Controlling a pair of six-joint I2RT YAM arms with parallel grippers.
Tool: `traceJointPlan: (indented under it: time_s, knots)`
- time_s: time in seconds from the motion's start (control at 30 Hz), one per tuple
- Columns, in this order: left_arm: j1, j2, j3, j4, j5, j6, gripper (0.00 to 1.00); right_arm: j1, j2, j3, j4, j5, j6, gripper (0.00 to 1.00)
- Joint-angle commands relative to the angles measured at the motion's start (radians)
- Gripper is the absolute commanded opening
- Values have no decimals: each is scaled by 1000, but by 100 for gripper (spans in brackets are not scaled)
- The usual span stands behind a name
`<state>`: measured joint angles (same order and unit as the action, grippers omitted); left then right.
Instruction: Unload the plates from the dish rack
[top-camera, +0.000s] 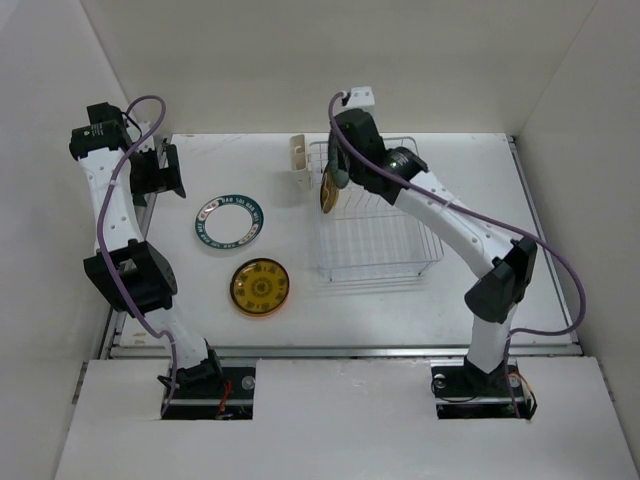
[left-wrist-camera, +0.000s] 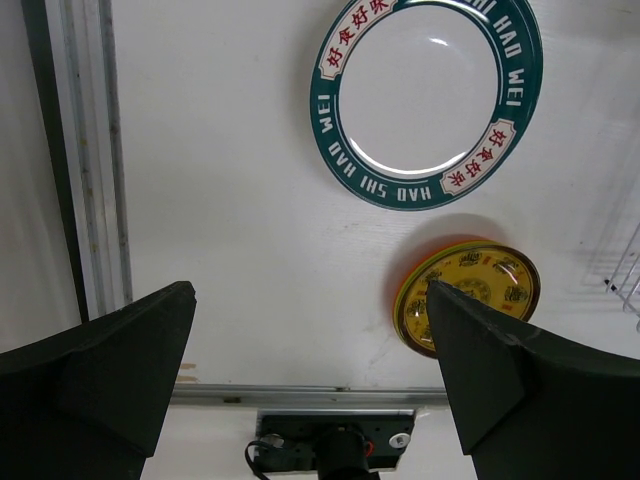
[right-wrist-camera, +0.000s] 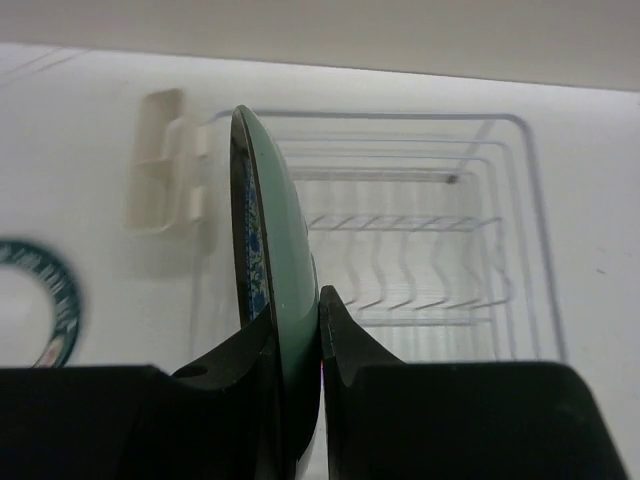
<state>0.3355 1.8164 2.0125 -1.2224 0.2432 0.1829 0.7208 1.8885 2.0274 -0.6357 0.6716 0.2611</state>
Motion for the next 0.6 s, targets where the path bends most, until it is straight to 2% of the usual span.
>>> traceJointPlan:
  time_s: [0.0, 0.07, 0.1, 0.2, 0.43, 0.57]
  knots:
    - [5, -77, 8, -9, 10, 10, 100, 94, -71, -56, 79, -198, -65, 0]
    - [5, -89, -4, 0, -1, 10, 100, 118, -83, -97, 114, -353, -80, 0]
    - [5, -101, -18, 0, -10, 10, 100, 138, -83, -145, 135, -521, -92, 0]
    - [5, -111, -18, 0, -10, 10, 100, 164, -80, -193, 183, -772, -121, 0]
    - [5, -120, 3, -11, -55, 30, 100, 196, 64, -148, 119, -1000, -141, 0]
    - [5, -131, -18, 0, -55, 30, 100, 197, 107, -134, 105, -1011, -152, 0]
